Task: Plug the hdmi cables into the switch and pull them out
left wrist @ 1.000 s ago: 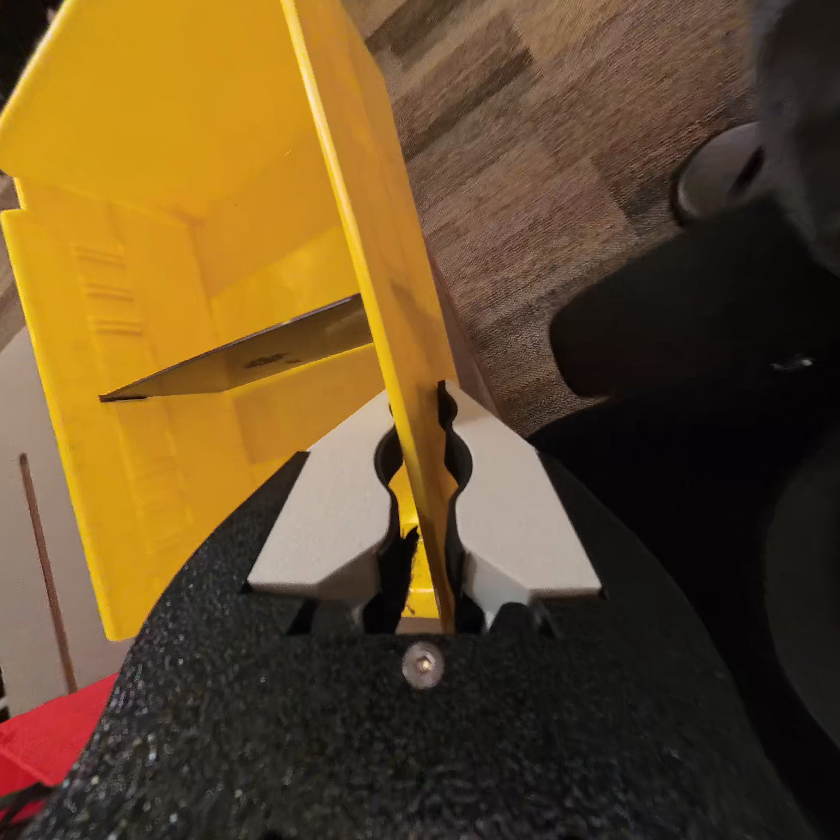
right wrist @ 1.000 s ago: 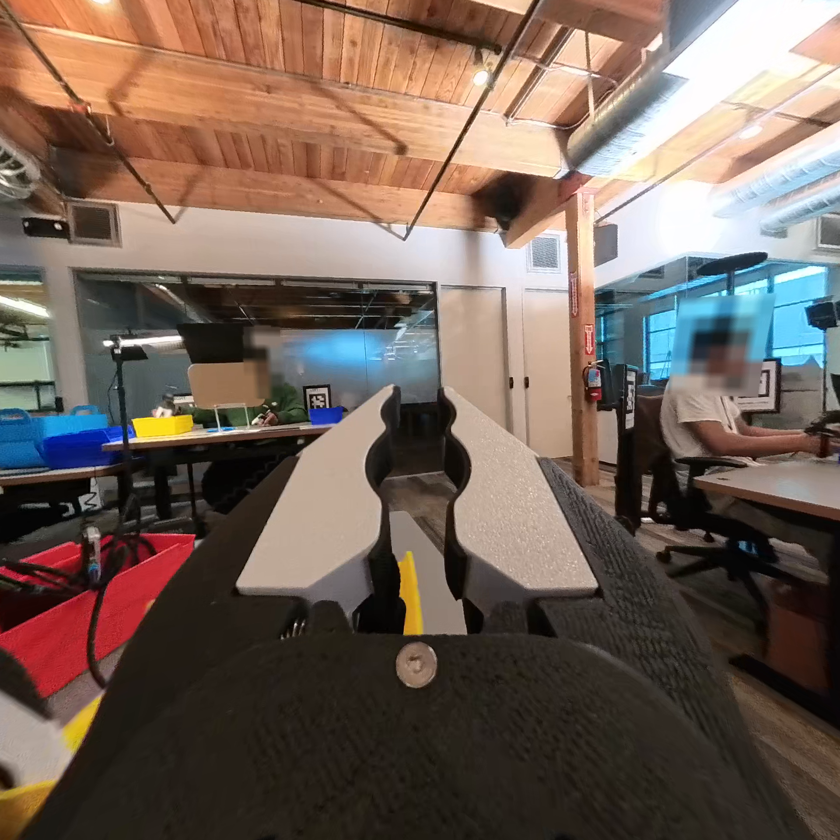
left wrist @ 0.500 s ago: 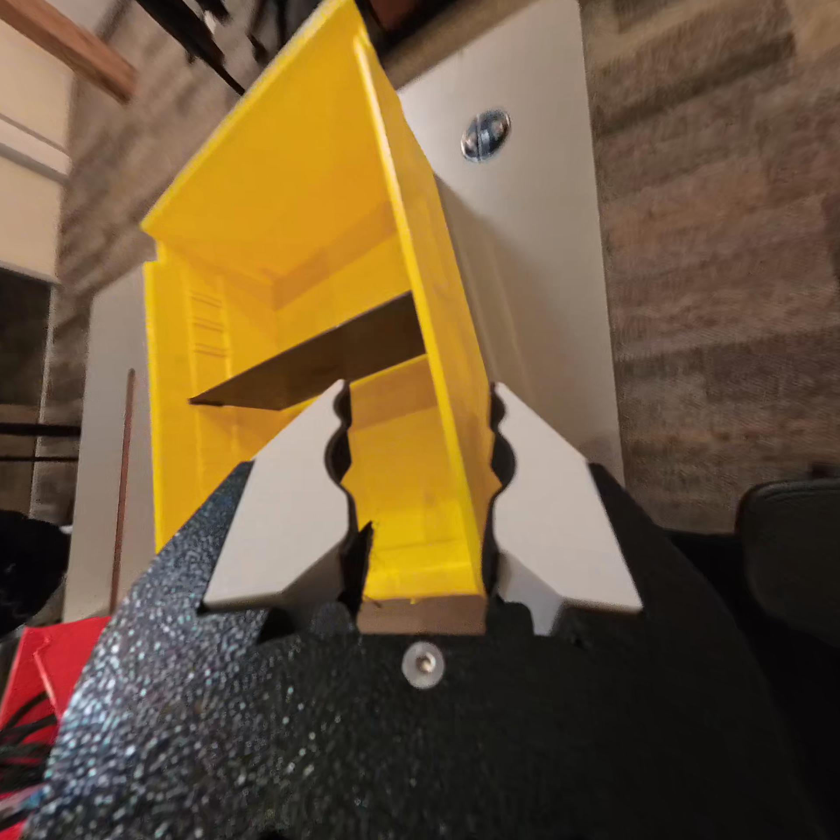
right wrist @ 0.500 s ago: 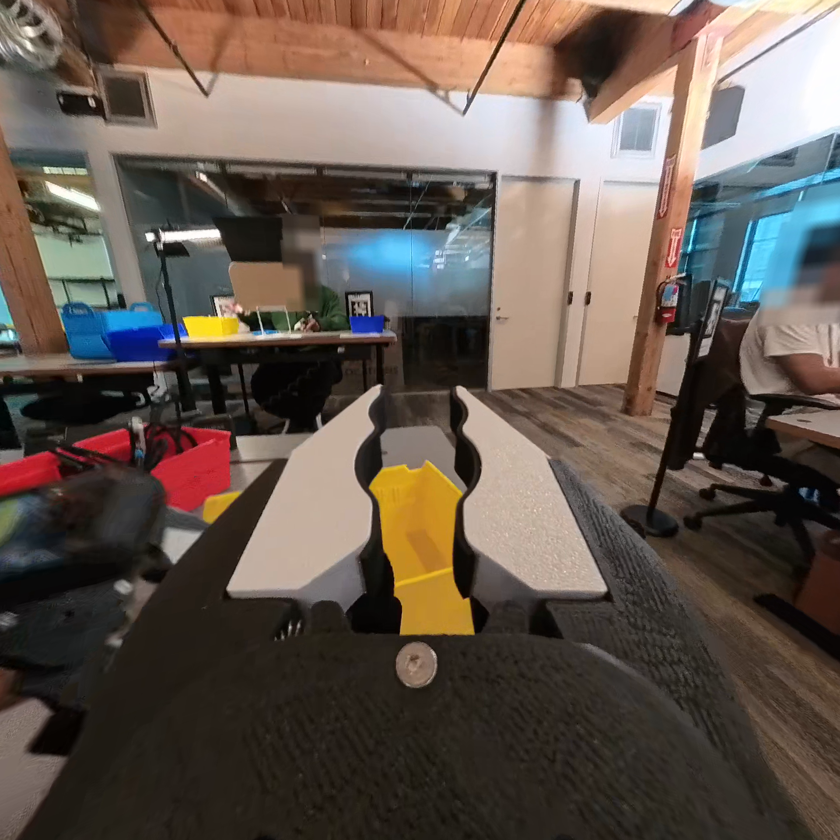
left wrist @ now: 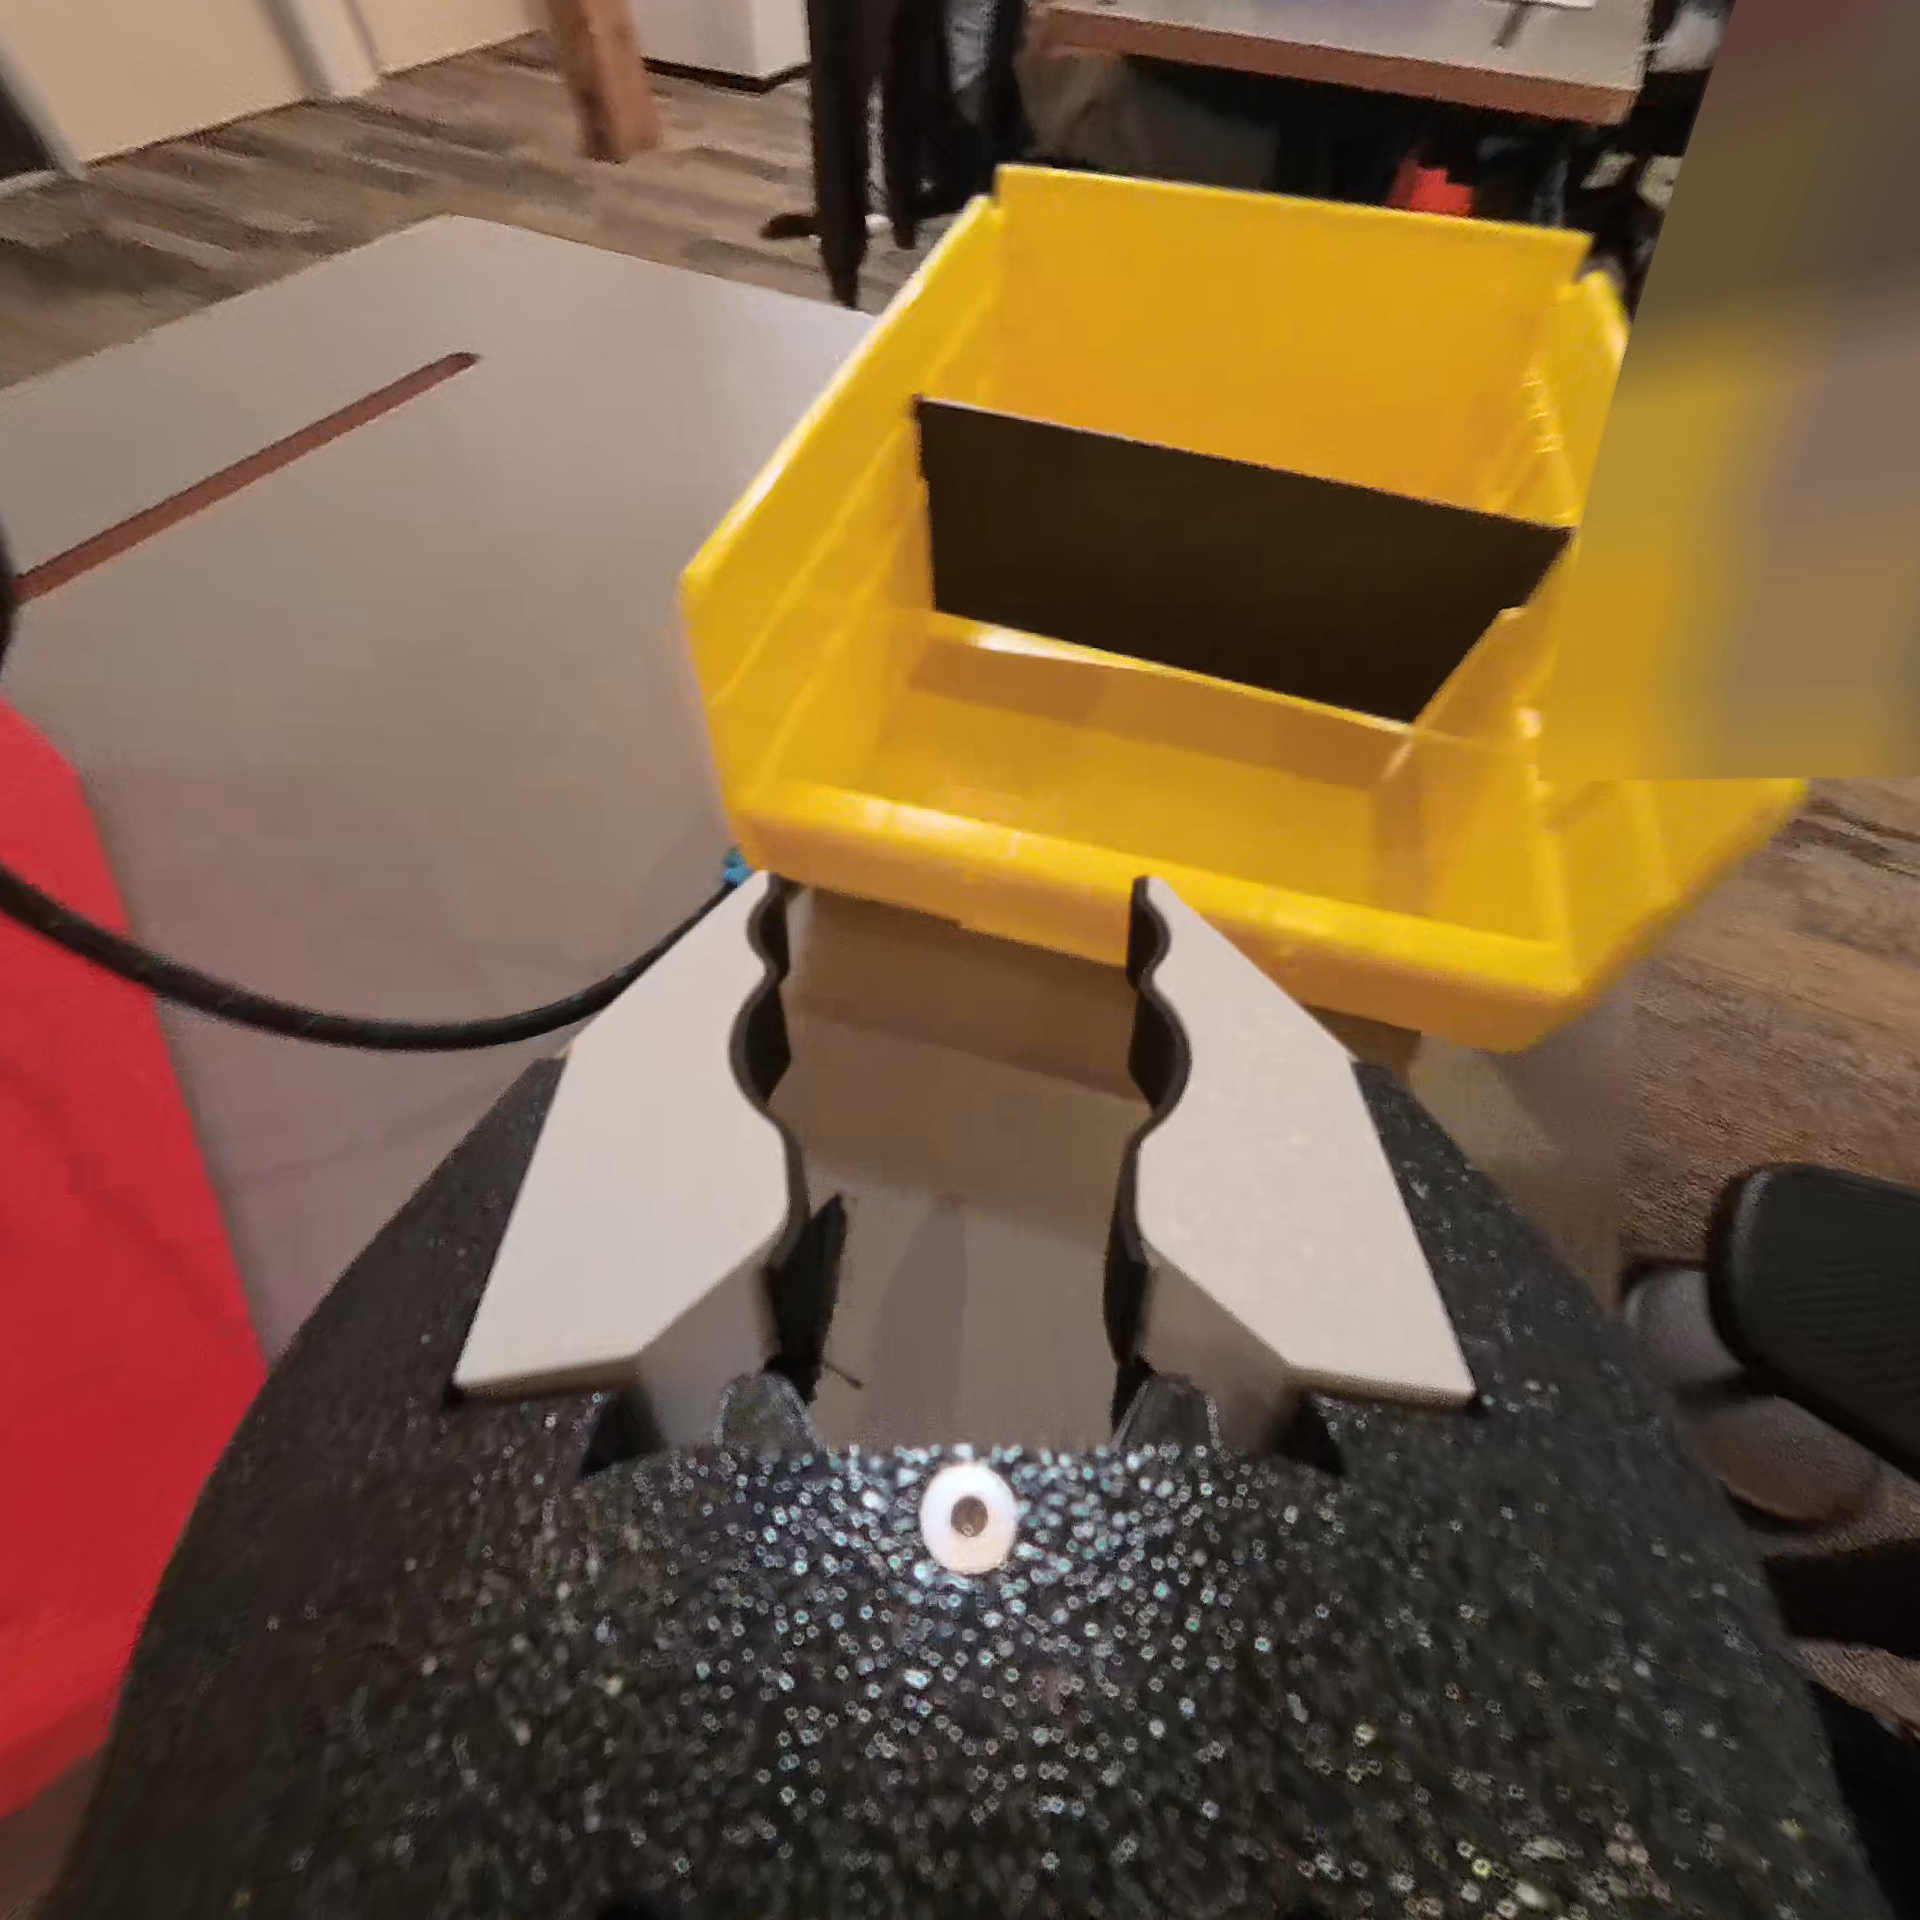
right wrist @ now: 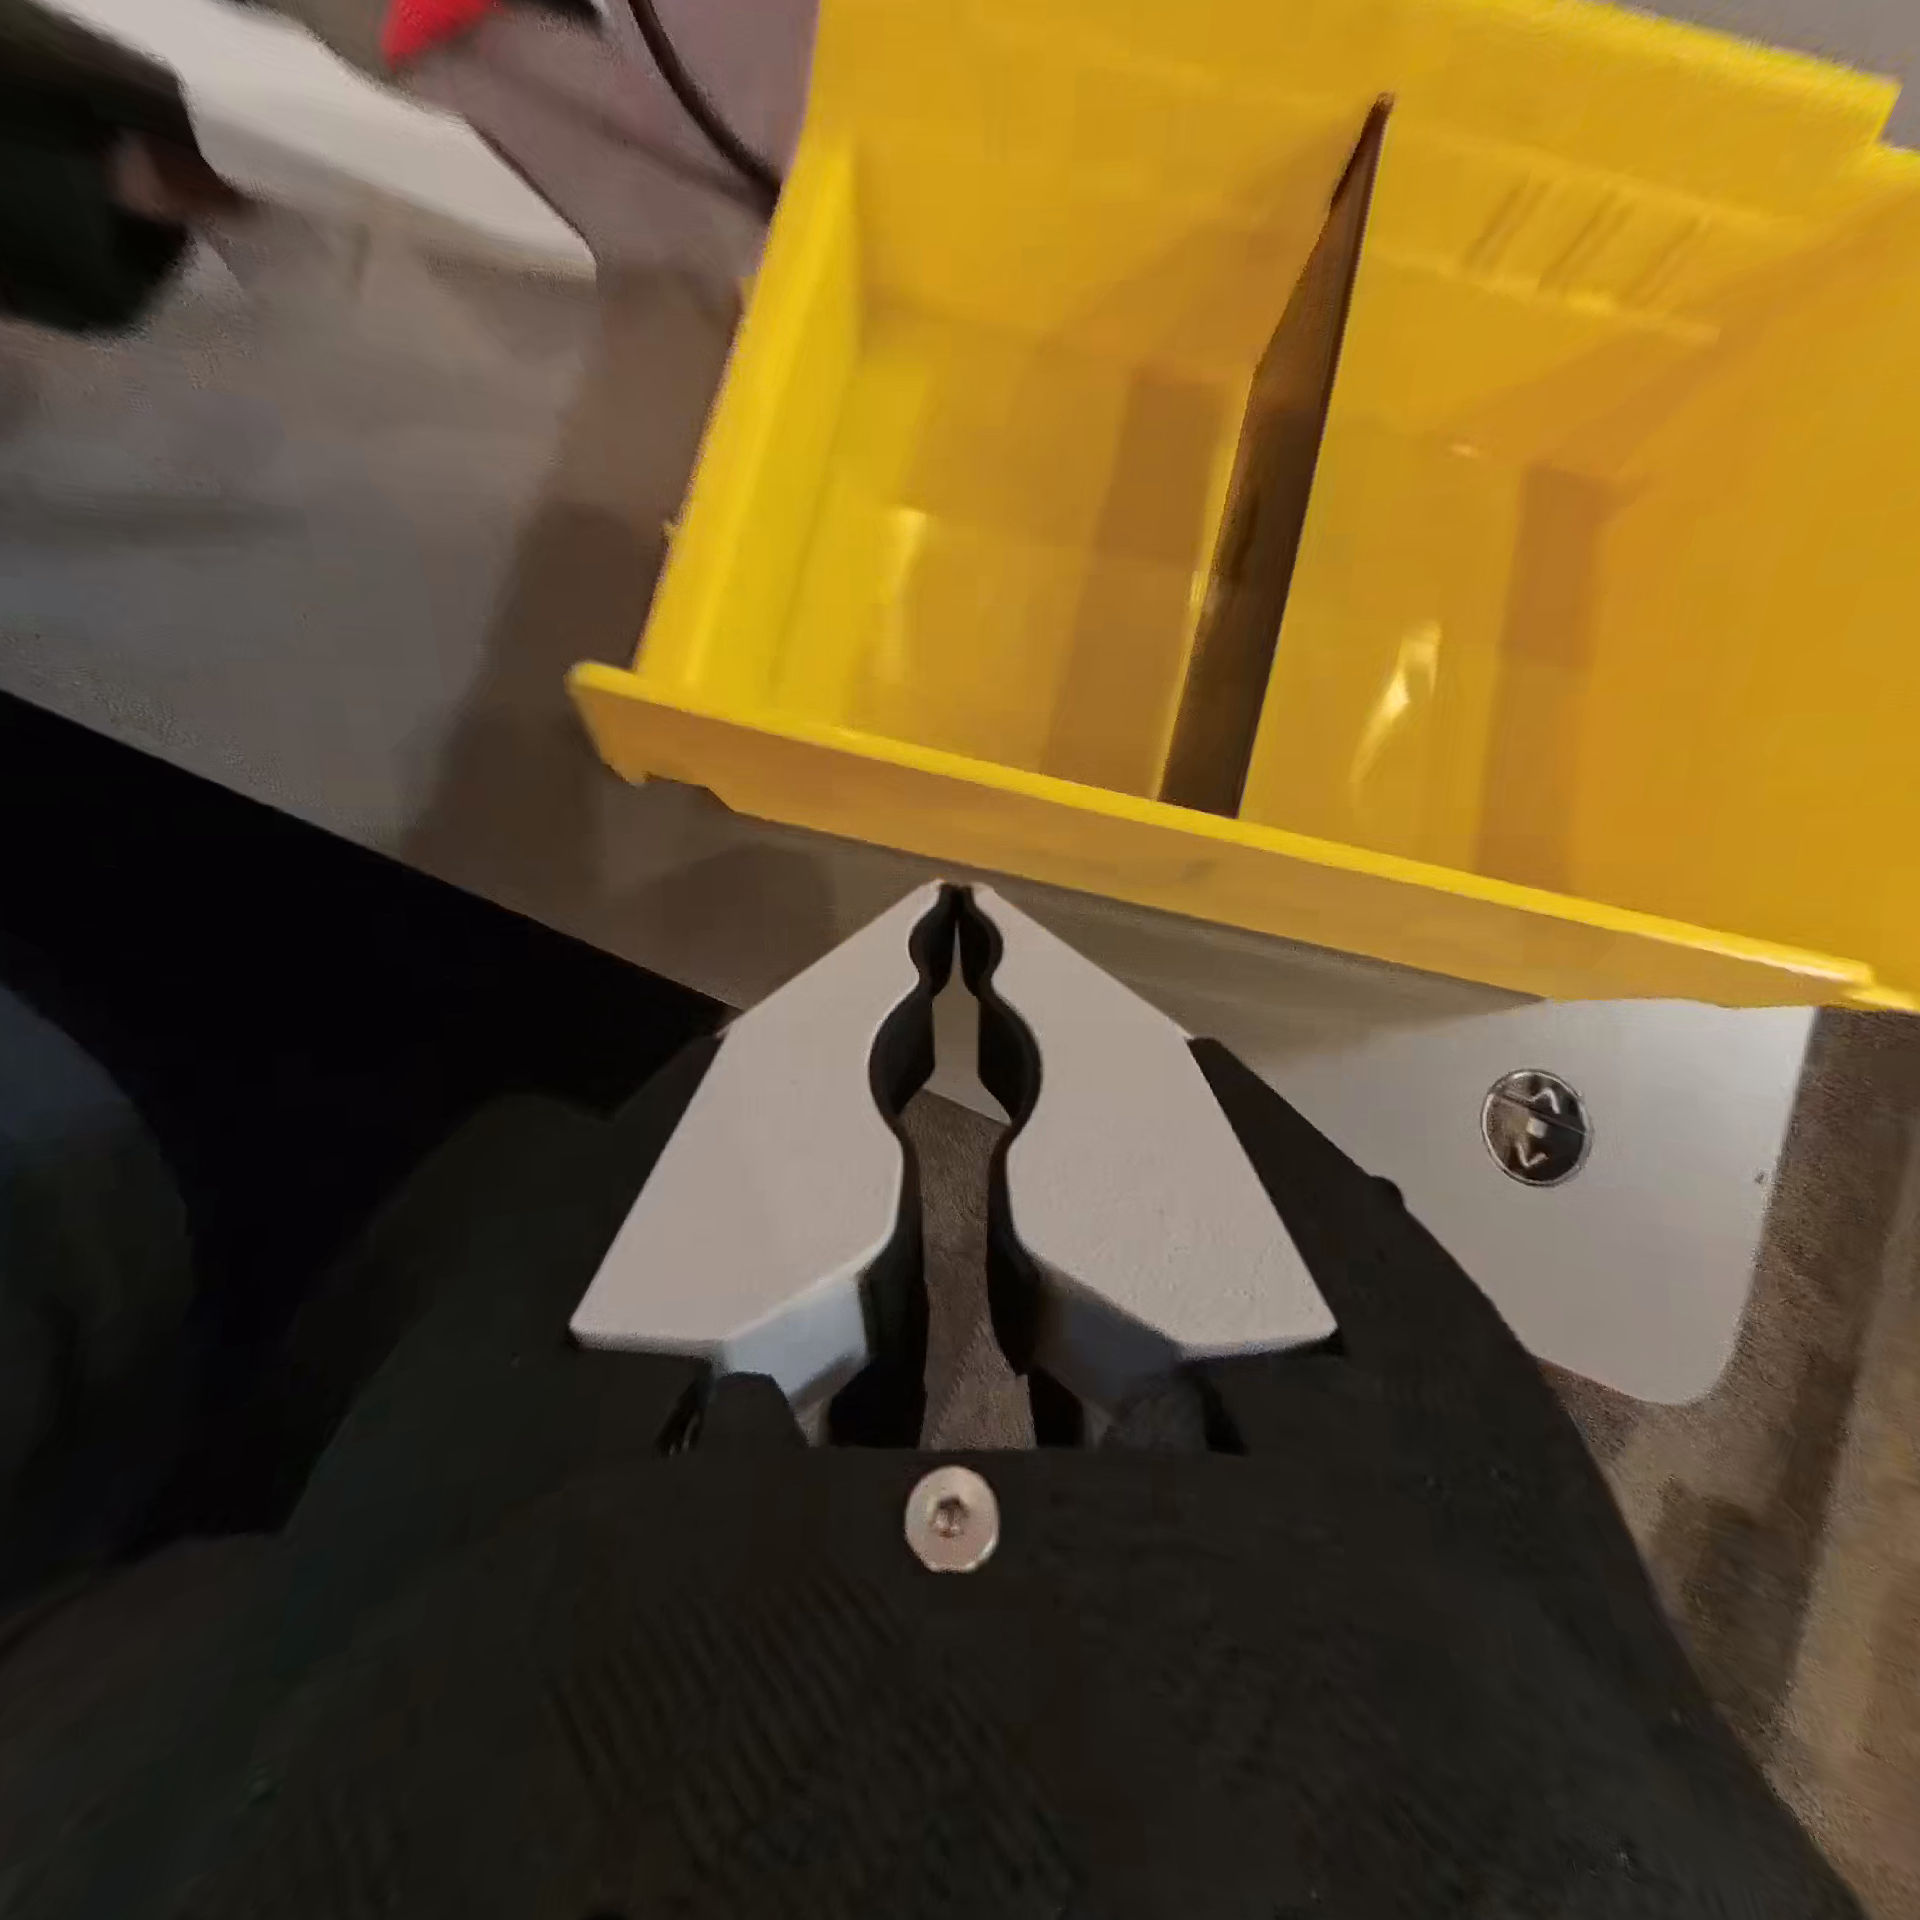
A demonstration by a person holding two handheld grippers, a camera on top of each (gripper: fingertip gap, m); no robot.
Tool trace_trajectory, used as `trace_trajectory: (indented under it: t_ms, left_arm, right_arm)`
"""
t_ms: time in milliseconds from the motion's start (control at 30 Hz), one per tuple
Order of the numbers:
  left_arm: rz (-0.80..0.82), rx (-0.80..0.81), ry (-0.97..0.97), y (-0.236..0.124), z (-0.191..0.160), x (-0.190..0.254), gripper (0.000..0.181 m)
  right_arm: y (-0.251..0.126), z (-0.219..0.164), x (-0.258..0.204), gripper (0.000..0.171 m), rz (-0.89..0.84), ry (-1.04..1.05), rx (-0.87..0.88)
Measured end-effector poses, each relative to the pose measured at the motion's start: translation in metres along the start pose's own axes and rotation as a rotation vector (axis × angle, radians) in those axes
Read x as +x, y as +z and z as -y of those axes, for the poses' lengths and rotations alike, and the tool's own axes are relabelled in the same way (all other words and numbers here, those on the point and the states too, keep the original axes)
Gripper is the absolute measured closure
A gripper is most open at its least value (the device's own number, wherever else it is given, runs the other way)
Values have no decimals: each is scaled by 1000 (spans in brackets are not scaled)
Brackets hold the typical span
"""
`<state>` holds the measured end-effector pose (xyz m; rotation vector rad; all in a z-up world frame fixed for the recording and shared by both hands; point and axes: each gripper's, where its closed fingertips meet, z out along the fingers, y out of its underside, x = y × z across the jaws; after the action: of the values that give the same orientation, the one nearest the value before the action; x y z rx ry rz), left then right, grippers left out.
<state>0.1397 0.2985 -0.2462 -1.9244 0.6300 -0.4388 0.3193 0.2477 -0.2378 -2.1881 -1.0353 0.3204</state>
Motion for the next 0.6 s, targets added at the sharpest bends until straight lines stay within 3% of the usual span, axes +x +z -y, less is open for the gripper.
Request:
trace_trajectory:
  t_ms: [133, 300, 500, 600]
  left_arm:
    - [15, 66, 23, 1, -8, -14, 117]
    - [9, 65, 101, 12, -21, -12, 101]
    - [-33, 86, 48, 41, 9, -21, 84]
    - [-138, 50, -41, 59, 7, -10, 85]
  right_arm:
    - [23, -4, 16, 171, -66, -17, -78]
    - [29, -11, 49, 171, -218, -6, -129]
    - [25, -5, 81, 171, -351, 45, -61]
    - [29, 1, 94, 171, -389, 82, -2]
